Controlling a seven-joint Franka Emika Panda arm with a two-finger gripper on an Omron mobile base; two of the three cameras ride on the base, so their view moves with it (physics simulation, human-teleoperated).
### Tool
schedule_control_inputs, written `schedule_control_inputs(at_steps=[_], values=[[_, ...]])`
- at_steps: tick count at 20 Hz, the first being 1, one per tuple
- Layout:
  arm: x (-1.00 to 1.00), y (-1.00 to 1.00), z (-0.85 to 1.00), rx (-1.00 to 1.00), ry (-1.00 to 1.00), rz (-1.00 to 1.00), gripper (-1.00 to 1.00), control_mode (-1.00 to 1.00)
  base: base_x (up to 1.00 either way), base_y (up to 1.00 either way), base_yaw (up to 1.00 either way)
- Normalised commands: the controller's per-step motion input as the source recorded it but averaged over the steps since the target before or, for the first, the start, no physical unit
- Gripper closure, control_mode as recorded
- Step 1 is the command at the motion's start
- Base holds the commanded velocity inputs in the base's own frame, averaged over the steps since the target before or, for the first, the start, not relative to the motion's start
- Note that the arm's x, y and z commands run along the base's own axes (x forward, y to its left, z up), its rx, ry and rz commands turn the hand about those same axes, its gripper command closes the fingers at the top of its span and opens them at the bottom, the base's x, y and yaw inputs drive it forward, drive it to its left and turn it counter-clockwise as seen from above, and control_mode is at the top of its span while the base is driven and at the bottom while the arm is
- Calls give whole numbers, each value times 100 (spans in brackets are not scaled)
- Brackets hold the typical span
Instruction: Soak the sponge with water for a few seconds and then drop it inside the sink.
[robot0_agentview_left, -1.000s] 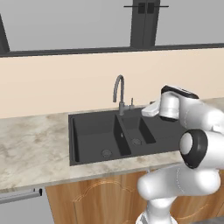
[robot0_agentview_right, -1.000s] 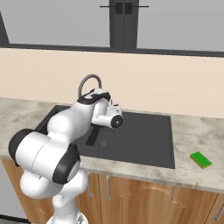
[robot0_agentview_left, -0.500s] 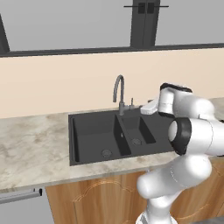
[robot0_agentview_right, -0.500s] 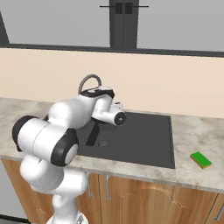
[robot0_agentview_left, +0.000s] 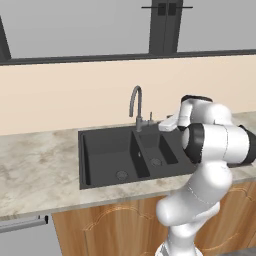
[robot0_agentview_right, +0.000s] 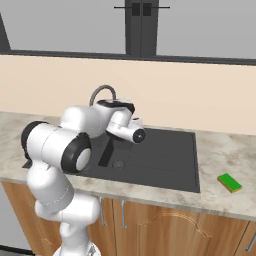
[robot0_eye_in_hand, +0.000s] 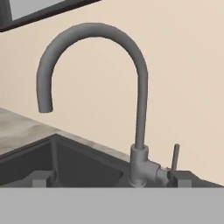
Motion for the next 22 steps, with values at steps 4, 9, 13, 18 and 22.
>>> schedule_control_inputs(at_steps=[4, 9, 13, 18, 22], values=[[26, 0, -9, 0, 0, 0, -100, -100, 0, 0, 0], [24, 0, -7, 0, 0, 0, -100, -100, 0, 0, 0], [28, 0, -7, 0, 0, 0, -100, -100, 0, 0, 0], [29, 0, -21, 0, 0, 0, -100, -100, 0, 0, 0], [31, 0, -29, 0, 0, 0, -100, -100, 0, 0, 0]])
